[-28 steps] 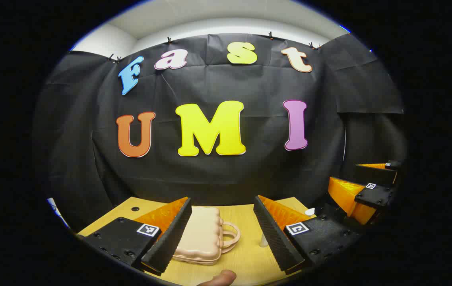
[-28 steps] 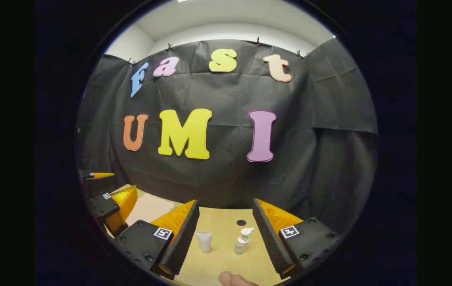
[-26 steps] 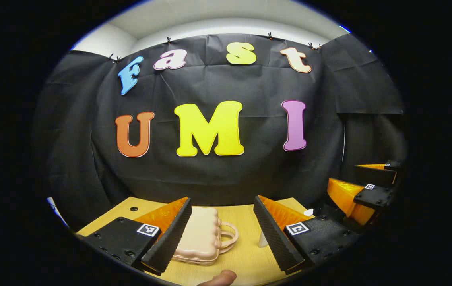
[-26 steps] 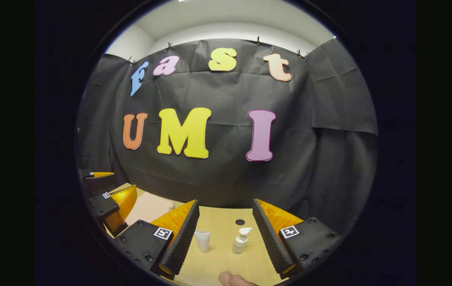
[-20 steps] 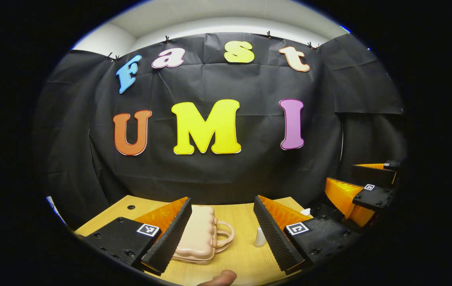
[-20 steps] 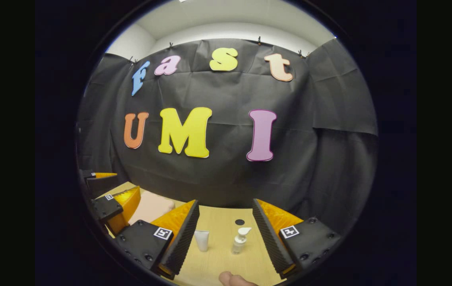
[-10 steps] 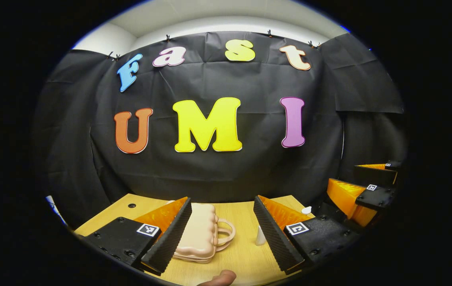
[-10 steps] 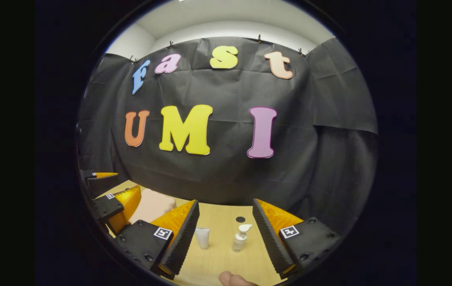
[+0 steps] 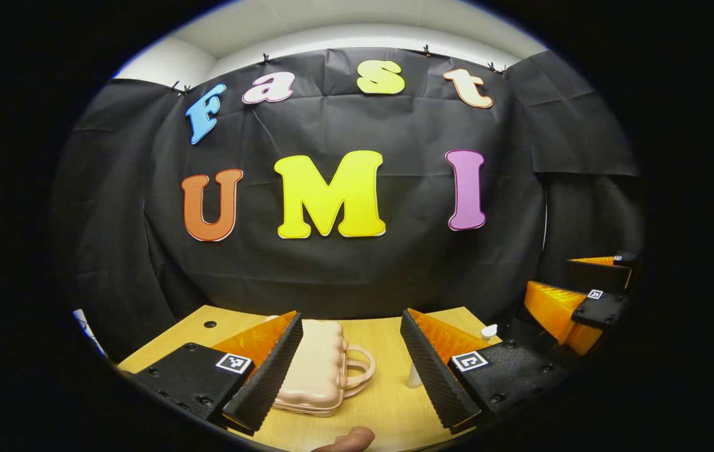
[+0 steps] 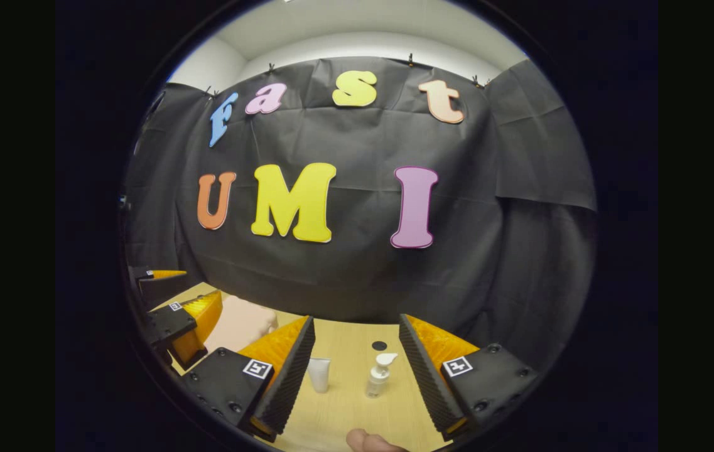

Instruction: First open the suitcase, pack the skin care products into it, and then close the suitcase.

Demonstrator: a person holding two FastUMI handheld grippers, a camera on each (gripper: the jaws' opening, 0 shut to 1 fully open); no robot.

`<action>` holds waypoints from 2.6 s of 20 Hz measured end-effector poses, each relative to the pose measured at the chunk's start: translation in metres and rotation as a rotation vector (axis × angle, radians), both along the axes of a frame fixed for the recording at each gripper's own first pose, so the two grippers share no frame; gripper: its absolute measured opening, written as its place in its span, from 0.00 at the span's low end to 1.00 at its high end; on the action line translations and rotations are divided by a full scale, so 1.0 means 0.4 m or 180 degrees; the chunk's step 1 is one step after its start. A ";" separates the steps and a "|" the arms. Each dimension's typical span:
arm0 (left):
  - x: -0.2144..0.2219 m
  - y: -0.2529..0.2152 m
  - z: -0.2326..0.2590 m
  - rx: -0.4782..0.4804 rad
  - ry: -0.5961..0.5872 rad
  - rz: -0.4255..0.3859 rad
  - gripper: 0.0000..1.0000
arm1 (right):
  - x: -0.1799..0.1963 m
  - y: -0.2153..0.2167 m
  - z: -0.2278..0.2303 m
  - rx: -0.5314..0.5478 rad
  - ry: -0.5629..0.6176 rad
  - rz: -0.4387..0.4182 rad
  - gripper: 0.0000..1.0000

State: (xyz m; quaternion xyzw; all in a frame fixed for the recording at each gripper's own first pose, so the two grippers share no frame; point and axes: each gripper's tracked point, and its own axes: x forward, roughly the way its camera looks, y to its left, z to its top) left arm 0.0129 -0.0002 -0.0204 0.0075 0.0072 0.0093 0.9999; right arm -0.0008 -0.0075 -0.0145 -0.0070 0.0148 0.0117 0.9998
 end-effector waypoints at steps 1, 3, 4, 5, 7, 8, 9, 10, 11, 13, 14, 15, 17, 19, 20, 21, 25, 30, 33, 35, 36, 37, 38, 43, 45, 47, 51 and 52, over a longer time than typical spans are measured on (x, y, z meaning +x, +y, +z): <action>0.013 0.015 -0.015 0.0068 0.0006 0.0053 0.99 | 0.003 -0.005 0.002 -0.0012 -0.0004 -0.0010 0.80; 0.043 0.052 -0.065 0.0279 0.0041 0.0149 1.00 | 0.012 -0.032 0.005 -0.0040 -0.0024 -0.0069 0.80; 0.056 0.070 -0.097 0.0414 0.0080 0.0210 1.00 | 0.017 -0.050 0.000 -0.0055 -0.0027 -0.0105 0.81; 0.073 0.087 -0.128 0.0594 0.0099 0.0240 1.00 | 0.018 -0.067 -0.001 -0.0073 -0.0029 -0.0145 0.80; 0.102 0.114 -0.187 0.1017 0.0171 0.0310 1.00 | 0.020 -0.111 -0.008 -0.0131 -0.0026 -0.0233 0.80; 0.117 0.118 -0.221 0.1205 0.0222 0.0311 1.00 | 0.018 -0.136 -0.016 -0.0157 -0.0022 -0.0282 0.80; 0.124 0.123 -0.252 0.1371 0.0265 0.0293 1.00 | 0.018 -0.158 -0.022 -0.0171 -0.0009 -0.0326 0.80; 0.133 0.118 -0.285 0.1502 0.0328 0.0245 0.98 | 0.017 -0.181 -0.036 -0.0173 0.0024 -0.0366 0.80; 0.146 0.111 -0.314 0.1628 0.0364 0.0193 0.98 | 0.017 -0.202 -0.047 -0.0157 0.0060 -0.0397 0.80; 0.159 0.080 -0.361 0.1999 0.0390 0.0131 0.98 | 0.013 -0.241 -0.071 -0.0115 0.0115 -0.0453 0.80; 0.169 0.059 -0.383 0.2193 0.0400 0.0076 0.98 | 0.012 -0.259 -0.087 -0.0094 0.0148 -0.0474 0.80; 0.178 0.045 -0.402 0.2376 0.0393 0.0021 0.98 | 0.010 -0.274 -0.106 -0.0080 0.0183 -0.0488 0.80; 0.197 0.003 -0.420 0.2691 0.0313 -0.0122 0.97 | 0.010 -0.302 -0.138 -0.0067 0.0242 -0.0510 0.80; 0.215 -0.011 -0.461 0.3002 0.0400 -0.0224 0.97 | 0.012 -0.324 -0.169 -0.0025 0.0304 -0.0503 0.80; 0.230 -0.017 -0.477 0.3199 0.0473 -0.0207 0.97 | 0.015 -0.335 -0.183 -0.0003 0.0337 -0.0497 0.80; 0.241 -0.018 -0.495 0.3379 0.0529 -0.0225 0.97 | 0.017 -0.345 -0.200 0.0017 0.0368 -0.0497 0.80; 0.254 -0.056 -0.578 0.3861 0.0770 -0.0193 0.92 | 0.029 -0.378 -0.245 0.0083 0.0459 -0.0445 0.80; 0.295 -0.077 -0.600 0.4374 0.0774 -0.0108 0.76 | 0.039 -0.402 -0.278 0.0047 0.0510 -0.0336 0.80; 0.334 -0.068 -0.592 0.4589 0.0830 -0.0088 0.63 | 0.038 -0.400 -0.282 0.0008 0.0507 -0.0254 0.80; 0.344 -0.055 -0.622 0.4659 0.1014 -0.0151 0.50 | 0.032 -0.390 -0.281 -0.0043 0.0507 -0.0219 0.80; 0.343 -0.051 -0.641 0.4657 0.1141 -0.0192 0.43 | 0.028 -0.384 -0.276 -0.0067 0.0503 -0.0216 0.80; 0.341 -0.042 -0.652 0.4668 0.1209 -0.0224 0.32 | 0.026 -0.382 -0.271 -0.0082 0.0492 -0.0232 0.80; 0.343 -0.042 -0.644 0.4713 0.1198 -0.0202 0.29 | 0.025 -0.375 -0.265 -0.0091 0.0492 -0.0249 0.79; 0.346 -0.022 -0.613 0.4496 0.1163 -0.0211 0.10 | 0.007 -0.321 -0.235 -0.0078 0.0478 -0.0365 0.80; 0.338 -0.003 -0.595 0.4232 0.1183 -0.0208 0.06 | 0.007 -0.295 -0.221 -0.0036 0.0479 -0.0413 0.80; 0.333 0.002 -0.560 0.3933 0.1132 -0.0266 0.04 | 0.010 -0.267 -0.202 -0.0019 0.0460 -0.0460 0.80; 0.315 0.040 -0.461 0.3490 0.0974 -0.0331 0.03 | 0.024 -0.204 -0.137 -0.0036 0.0309 -0.0569 0.80; 0.310 0.059 -0.434 0.3322 0.0955 -0.0326 0.03 | 0.028 -0.184 -0.122 -0.0044 0.0283 -0.0581 0.79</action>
